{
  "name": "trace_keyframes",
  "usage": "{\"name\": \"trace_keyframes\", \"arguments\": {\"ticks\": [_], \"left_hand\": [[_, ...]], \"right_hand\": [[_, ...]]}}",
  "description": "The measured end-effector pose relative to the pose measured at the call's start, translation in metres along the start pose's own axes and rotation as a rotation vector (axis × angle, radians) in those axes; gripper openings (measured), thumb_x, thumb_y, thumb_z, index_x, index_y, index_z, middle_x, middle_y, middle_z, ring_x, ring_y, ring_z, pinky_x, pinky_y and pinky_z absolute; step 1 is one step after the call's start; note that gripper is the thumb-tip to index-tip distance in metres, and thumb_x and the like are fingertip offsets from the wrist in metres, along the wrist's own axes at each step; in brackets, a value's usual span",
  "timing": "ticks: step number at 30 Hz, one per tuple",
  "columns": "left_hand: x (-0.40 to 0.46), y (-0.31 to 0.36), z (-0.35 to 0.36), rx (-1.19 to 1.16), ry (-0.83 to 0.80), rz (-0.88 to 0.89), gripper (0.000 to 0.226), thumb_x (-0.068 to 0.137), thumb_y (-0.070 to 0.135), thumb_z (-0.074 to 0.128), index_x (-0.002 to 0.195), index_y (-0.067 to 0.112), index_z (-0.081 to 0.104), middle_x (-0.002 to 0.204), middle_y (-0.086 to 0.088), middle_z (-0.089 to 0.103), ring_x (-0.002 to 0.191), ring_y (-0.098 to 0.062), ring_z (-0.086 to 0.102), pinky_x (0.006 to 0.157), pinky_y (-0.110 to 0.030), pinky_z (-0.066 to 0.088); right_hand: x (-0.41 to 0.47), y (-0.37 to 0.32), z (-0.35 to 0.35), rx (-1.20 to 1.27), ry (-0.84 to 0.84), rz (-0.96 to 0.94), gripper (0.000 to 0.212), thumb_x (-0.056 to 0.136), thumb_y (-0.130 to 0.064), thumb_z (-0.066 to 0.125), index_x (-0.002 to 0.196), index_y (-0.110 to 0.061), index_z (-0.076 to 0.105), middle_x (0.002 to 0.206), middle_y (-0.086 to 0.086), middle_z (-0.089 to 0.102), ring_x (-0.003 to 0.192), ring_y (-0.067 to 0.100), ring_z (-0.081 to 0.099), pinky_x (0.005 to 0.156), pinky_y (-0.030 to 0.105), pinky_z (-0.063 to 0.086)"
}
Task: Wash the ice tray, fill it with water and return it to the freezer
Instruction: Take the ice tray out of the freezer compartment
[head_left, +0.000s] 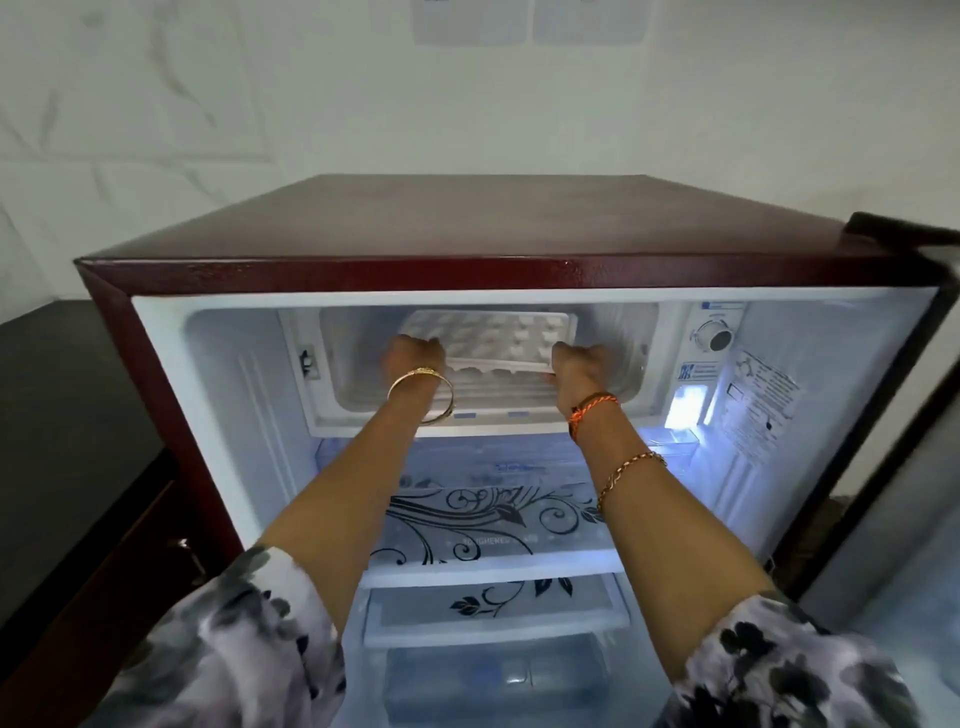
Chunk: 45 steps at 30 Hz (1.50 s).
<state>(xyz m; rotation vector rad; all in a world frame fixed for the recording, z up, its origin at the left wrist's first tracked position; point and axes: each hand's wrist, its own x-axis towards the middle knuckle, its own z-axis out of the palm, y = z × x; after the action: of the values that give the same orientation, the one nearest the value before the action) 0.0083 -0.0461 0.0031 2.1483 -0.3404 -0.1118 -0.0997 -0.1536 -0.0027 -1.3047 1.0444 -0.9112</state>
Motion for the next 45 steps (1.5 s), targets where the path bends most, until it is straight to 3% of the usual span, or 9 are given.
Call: {"name": "trace_keyframes", "arguments": {"ticks": [6,10,14,20,24,27,35,42,45], "left_hand": [[-0.034,-0.011,-0.014,-0.129,0.095,-0.1,0.056,0.094,0.02,0.048,0.136,-0.009,0.026,0.143,-0.025,0.029,0.128,-0.035,0.039,0.101,-0.035,0.034],[-0.043,-0.015,-0.03,-0.265,0.094,-0.112,0.052,0.096,0.026,0.044,0.134,-0.008,0.031,0.14,-0.025,0.039,0.126,-0.037,0.043,0.101,-0.038,0.037],[-0.065,-0.024,-0.045,-0.449,0.065,-0.145,0.045,0.097,0.029,0.04,0.127,-0.004,0.042,0.13,-0.021,0.051,0.113,-0.04,0.056,0.097,-0.043,0.047],[-0.128,-0.05,-0.067,-0.29,0.016,-0.145,0.051,0.099,0.034,0.035,0.132,-0.003,0.044,0.136,-0.021,0.049,0.123,-0.036,0.048,0.101,-0.038,0.041],[-0.173,-0.083,-0.088,-0.264,0.06,-0.149,0.043,0.095,0.03,0.043,0.127,0.001,0.05,0.128,-0.02,0.056,0.115,-0.035,0.053,0.094,-0.037,0.046],[-0.204,-0.117,-0.108,-0.319,0.088,-0.229,0.037,0.091,0.029,0.05,0.117,0.004,0.055,0.12,-0.017,0.059,0.104,-0.034,0.059,0.085,-0.038,0.053],[-0.309,-0.212,-0.189,-0.372,0.309,-0.408,0.029,0.093,0.03,0.047,0.107,0.007,0.056,0.096,-0.008,0.054,0.084,-0.021,0.053,0.068,-0.031,0.049],[-0.49,-0.296,-0.321,-0.376,0.67,-0.441,0.025,0.09,0.034,0.05,0.074,0.015,0.051,0.076,-0.003,0.052,0.076,-0.02,0.052,0.07,-0.034,0.045],[-0.577,-0.324,-0.372,-0.373,0.861,-0.489,0.033,0.09,0.037,0.048,0.064,0.016,0.044,0.066,0.001,0.045,0.065,-0.016,0.044,0.059,-0.027,0.037]], "right_hand": [[-0.034,-0.012,-0.018,0.06,-0.011,0.011,0.018,0.086,0.0,0.045,0.089,0.009,0.06,0.099,0.022,0.063,0.074,0.024,0.052,0.086,0.053,0.051],[-0.042,-0.019,-0.039,0.035,0.03,0.009,0.026,0.085,0.003,0.047,0.105,0.019,0.054,0.109,0.025,0.061,0.088,0.037,0.062,0.086,0.056,0.05],[-0.059,-0.016,-0.063,0.004,0.006,0.062,0.031,0.087,0.002,0.049,0.117,0.006,0.052,0.121,0.018,0.057,0.067,0.021,0.055,0.076,0.037,0.056],[-0.104,0.006,-0.103,-0.01,-0.009,0.113,0.031,0.087,-0.003,0.047,0.117,0.003,0.053,0.122,0.017,0.057,0.099,0.031,0.059,0.066,0.033,0.052],[-0.143,0.022,-0.119,-0.026,-0.057,0.143,0.029,0.087,-0.005,0.04,0.11,0.0,0.056,0.114,0.014,0.06,0.087,0.027,0.058,0.053,0.028,0.043],[-0.174,0.035,-0.125,-0.048,-0.161,0.2,0.024,0.084,0.004,0.032,0.083,-0.006,0.054,0.091,0.011,0.054,0.062,0.018,0.048,0.046,0.026,0.037],[-0.287,0.064,-0.104,-0.227,-0.474,0.204,0.024,0.079,0.012,0.032,0.061,-0.002,0.04,0.065,0.007,0.04,0.053,0.021,0.035,0.046,0.027,0.027],[-0.464,0.092,-0.087,-0.262,-0.868,0.246,0.022,0.076,0.01,0.031,0.066,-0.006,0.042,0.074,0.008,0.046,0.06,0.021,0.041,0.048,0.025,0.03],[-0.551,0.109,-0.087,-0.334,-1.1,0.203,0.025,0.076,0.007,0.035,0.093,-0.001,0.052,0.088,0.011,0.055,0.075,0.024,0.054,0.059,0.026,0.042]]}}
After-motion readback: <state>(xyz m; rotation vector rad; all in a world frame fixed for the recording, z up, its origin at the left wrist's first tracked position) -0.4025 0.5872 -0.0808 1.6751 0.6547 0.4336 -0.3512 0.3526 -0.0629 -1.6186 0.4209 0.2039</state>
